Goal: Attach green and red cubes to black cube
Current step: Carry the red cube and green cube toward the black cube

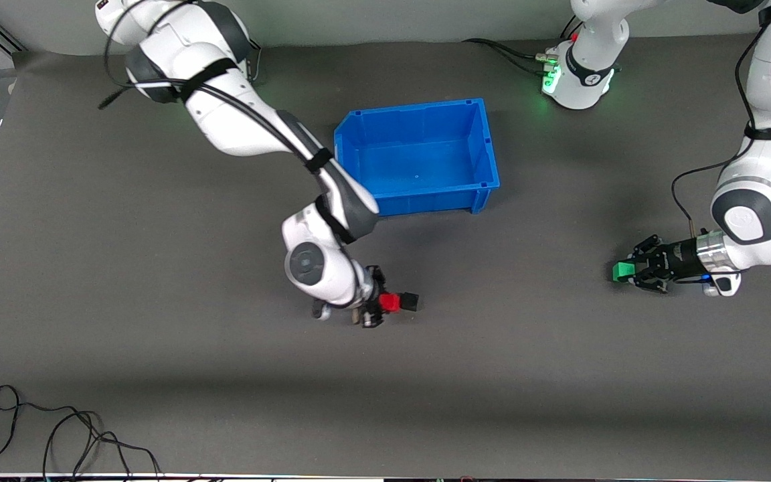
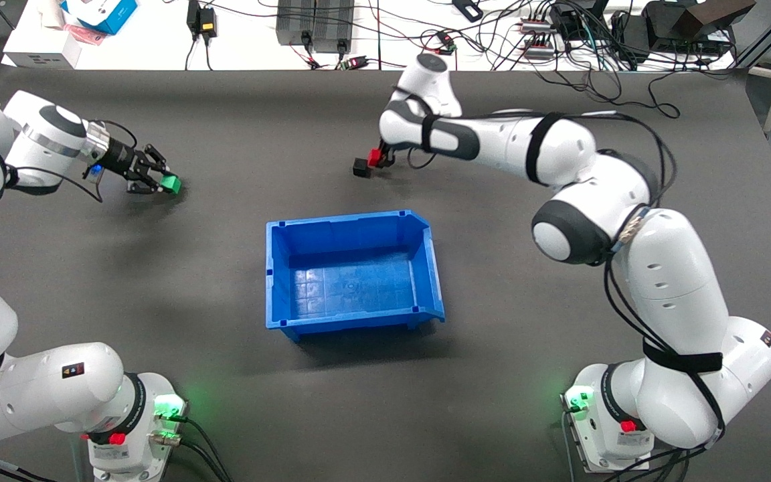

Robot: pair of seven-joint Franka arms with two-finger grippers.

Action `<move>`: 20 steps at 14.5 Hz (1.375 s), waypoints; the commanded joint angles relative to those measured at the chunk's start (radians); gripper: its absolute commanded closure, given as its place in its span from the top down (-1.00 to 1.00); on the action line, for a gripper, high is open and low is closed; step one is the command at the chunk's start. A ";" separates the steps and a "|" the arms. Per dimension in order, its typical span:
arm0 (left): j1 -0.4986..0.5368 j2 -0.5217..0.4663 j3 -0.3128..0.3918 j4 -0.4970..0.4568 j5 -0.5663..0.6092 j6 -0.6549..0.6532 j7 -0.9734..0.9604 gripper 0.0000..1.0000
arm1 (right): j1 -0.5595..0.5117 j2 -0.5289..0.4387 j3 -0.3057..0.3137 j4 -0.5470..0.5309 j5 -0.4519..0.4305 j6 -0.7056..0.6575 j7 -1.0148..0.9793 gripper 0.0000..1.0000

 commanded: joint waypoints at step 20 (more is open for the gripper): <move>-0.644 0.175 0.006 0.266 -0.148 0.378 -0.779 -0.71 | 0.015 0.054 -0.007 0.101 -0.093 -0.083 0.071 0.83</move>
